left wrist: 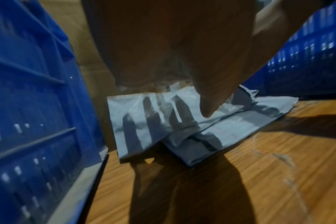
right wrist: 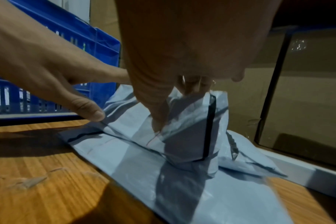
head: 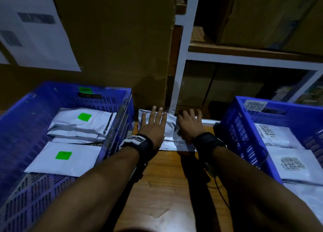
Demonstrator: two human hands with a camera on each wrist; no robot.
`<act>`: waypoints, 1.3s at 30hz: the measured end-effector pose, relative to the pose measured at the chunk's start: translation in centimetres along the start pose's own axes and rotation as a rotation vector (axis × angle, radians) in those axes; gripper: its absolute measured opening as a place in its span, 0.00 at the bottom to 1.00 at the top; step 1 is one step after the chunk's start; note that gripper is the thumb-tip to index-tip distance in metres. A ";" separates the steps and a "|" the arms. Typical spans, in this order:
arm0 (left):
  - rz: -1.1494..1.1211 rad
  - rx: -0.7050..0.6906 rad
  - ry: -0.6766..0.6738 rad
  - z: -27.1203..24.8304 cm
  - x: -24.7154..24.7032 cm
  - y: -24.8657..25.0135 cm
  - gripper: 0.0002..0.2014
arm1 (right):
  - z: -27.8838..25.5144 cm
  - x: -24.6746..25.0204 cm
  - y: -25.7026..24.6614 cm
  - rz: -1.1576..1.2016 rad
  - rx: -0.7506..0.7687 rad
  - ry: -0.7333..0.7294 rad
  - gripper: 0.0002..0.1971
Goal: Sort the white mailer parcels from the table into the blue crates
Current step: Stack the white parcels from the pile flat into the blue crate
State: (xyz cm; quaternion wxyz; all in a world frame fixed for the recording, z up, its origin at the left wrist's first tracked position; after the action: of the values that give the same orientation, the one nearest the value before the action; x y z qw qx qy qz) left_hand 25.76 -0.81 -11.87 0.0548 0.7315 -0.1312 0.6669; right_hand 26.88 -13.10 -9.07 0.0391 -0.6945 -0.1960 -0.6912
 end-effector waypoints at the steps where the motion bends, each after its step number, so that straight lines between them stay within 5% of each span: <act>1: 0.001 0.001 0.023 0.1 0.4 -0.2 0.48 | -0.3 0.1 -0.2 -0.021 0.013 0.019 0.26; 8: 0.068 0.023 0.135 -0.9 3.8 -1.1 0.45 | -3.0 1.4 -1.5 -0.108 0.061 0.083 0.23; 14: 0.073 -0.043 0.205 -3.9 7.4 0.1 0.21 | -6.0 5.8 -0.5 -0.140 -0.014 0.190 0.23; 20: 0.136 -0.093 0.549 -8.1 11.5 0.3 0.21 | -10.3 11.3 -0.3 -0.232 -0.114 0.345 0.23; 27: 0.081 -0.183 1.059 -14.7 16.2 1.3 0.21 | -15.9 16.3 -0.8 -0.235 -0.205 0.497 0.35; 30: 0.071 -0.191 1.128 -16.9 18.2 1.4 0.22 | -18.3 18.2 -0.8 -0.244 -0.225 0.497 0.43; 39: 0.102 -0.223 1.159 -23.6 21.8 2.7 0.24 | -24.1 21.7 -2.2 -0.211 -0.188 0.585 0.43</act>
State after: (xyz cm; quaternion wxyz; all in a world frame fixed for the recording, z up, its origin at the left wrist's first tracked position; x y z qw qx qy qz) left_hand 4.03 0.03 11.91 0.1619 0.2306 -0.1842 0.9416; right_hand 2.70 -14.21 12.63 -0.0423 -0.4430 -0.1826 -0.8767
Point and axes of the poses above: each hand's wrist, its own z-axis towards the middle knuckle, its own x-axis out of the back of the hand, y = z × x, the point moved 8 cm from there along z, towards the middle knuckle, and after that the axes turned 3 degrees about x, right-handed, at the moved point
